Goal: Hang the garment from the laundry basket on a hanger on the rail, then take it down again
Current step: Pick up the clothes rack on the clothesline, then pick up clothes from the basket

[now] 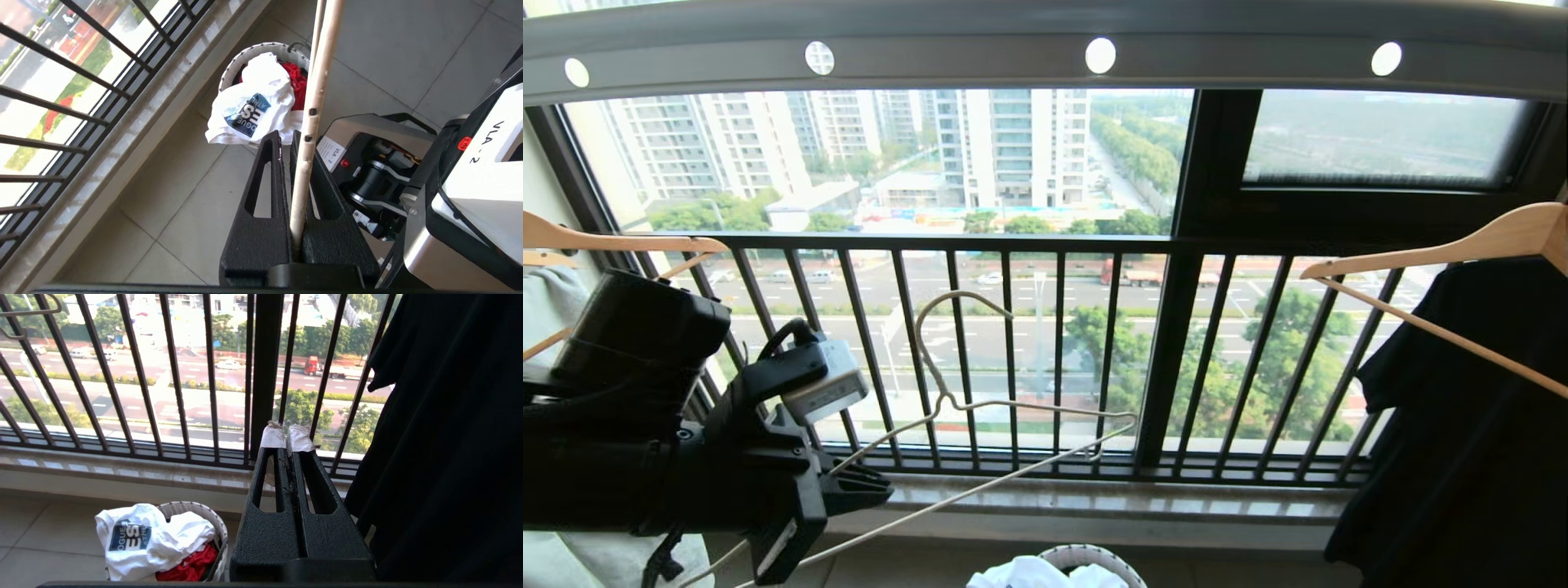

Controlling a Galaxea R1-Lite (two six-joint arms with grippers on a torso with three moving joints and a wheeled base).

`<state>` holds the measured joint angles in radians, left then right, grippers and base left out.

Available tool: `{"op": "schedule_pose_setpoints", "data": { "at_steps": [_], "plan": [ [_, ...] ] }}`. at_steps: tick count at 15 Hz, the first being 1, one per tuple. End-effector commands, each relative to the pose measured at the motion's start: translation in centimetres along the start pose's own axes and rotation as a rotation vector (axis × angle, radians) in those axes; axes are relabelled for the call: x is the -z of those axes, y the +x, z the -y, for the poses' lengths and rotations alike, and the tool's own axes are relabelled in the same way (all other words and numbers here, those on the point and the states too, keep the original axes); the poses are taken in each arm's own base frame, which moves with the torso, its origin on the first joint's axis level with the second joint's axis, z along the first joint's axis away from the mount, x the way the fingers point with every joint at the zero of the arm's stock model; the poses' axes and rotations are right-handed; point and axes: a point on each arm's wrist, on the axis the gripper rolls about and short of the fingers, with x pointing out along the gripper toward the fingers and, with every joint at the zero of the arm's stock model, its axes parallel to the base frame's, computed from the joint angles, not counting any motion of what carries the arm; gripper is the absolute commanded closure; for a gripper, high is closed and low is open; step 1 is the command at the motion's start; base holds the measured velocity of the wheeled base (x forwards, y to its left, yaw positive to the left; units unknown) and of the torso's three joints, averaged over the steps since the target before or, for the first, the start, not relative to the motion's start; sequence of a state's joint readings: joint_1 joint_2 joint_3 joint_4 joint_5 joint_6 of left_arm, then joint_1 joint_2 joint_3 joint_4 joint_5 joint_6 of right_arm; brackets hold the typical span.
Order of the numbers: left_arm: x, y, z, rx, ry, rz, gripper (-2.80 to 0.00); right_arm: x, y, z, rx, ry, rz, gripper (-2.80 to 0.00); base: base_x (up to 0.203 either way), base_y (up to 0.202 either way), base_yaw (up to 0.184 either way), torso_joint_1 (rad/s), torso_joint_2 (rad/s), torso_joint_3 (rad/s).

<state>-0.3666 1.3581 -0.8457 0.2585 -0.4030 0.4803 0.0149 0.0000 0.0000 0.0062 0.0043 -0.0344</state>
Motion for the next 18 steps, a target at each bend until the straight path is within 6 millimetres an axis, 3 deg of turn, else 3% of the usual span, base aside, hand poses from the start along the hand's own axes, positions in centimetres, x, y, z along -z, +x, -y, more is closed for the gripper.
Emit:
{"op": "schedule_pose_setpoints", "data": {
  "at_steps": [1, 3, 18],
  "plan": [
    [0.7, 2.6, -1.7, 0.059, -0.018, -0.04, 0.0, 0.0, 0.0, 0.0, -0.001, -0.001, 0.0, 0.0, 0.0, 0.0, 0.0, 0.0, 0.0, 0.0],
    [0.9, 3.8, -2.2, 0.068, -0.016, -0.045, 0.0, 0.0, 0.0, 0.0, -0.001, -0.001, 0.0, 0.0, 0.0, 0.0, 0.0, 0.0, 0.0, 0.0],
    [1.1, 4.5, -1.4, 0.103, 0.002, -0.055, 0.0, 0.0, 0.0, 0.0, -0.001, 0.001, 0.0, 0.0, 0.0, 0.0, 0.0, 0.0, 0.0, 0.0]
  ]
}}
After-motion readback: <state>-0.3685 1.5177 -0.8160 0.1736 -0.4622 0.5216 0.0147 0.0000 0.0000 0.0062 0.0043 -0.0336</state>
